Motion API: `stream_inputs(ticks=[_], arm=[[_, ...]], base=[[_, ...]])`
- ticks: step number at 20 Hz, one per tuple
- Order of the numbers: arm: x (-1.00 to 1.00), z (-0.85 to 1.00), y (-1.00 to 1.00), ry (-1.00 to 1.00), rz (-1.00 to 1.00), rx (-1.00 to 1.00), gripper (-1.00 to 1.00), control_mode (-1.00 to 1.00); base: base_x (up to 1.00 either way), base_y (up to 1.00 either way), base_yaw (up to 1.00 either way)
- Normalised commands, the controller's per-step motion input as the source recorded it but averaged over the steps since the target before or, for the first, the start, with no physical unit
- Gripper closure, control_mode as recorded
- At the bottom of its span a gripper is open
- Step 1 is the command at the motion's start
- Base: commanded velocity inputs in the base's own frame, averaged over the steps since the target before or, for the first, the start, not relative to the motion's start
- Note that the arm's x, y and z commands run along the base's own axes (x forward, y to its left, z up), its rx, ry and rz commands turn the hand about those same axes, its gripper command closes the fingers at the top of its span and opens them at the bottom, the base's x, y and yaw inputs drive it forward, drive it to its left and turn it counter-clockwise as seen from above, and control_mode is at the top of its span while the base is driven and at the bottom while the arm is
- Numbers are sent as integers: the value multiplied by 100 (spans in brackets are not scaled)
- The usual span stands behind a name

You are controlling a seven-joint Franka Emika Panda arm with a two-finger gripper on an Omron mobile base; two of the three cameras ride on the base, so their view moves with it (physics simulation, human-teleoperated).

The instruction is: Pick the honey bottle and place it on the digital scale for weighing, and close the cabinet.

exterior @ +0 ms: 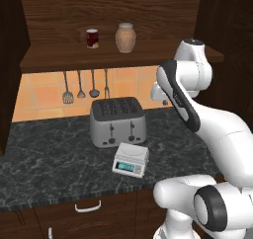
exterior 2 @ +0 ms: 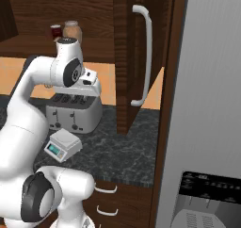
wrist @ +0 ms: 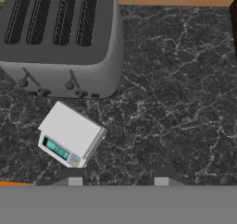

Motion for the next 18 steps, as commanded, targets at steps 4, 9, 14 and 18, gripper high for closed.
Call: stream_inputs(ticks=[4,9,14,18], arm=[[-43,3,3,-10,0,-2,-100,-100],[-31,20,5,-31,4,-1,-100,-100],[-38,58,19,-20,4,-3,-100,-100],[-27,63,28,-28,7,0,-100,-100]], base=[[0,0,0],[0,0,0],[0,0,0],[0,0,0]])
